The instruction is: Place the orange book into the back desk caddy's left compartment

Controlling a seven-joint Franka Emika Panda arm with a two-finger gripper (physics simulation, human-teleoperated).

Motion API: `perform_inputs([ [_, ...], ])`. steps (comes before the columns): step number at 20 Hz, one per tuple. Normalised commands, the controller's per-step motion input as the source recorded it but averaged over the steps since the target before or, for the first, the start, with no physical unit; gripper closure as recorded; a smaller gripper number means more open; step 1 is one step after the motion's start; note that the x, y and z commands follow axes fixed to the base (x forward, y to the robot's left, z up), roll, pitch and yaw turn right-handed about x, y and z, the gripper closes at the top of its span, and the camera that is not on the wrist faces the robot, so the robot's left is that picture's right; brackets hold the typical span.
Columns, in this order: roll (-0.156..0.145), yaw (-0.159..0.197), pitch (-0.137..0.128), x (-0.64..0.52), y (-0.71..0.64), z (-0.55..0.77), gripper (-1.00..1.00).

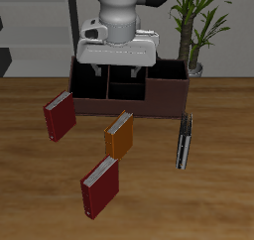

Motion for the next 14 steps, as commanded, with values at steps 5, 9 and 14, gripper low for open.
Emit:
perform_inputs([
  [5, -0.008, -0.09, -0.031, 0.07, -0.17, -0.21, -1.0],
  [9, 0.008, -0.069, -0.014, 0.13, -0.17, -0.37, -1.0],
  [14, 0.007, -0.023, -0.001, 0.08, -0.08, -0.26, -1.0],
])
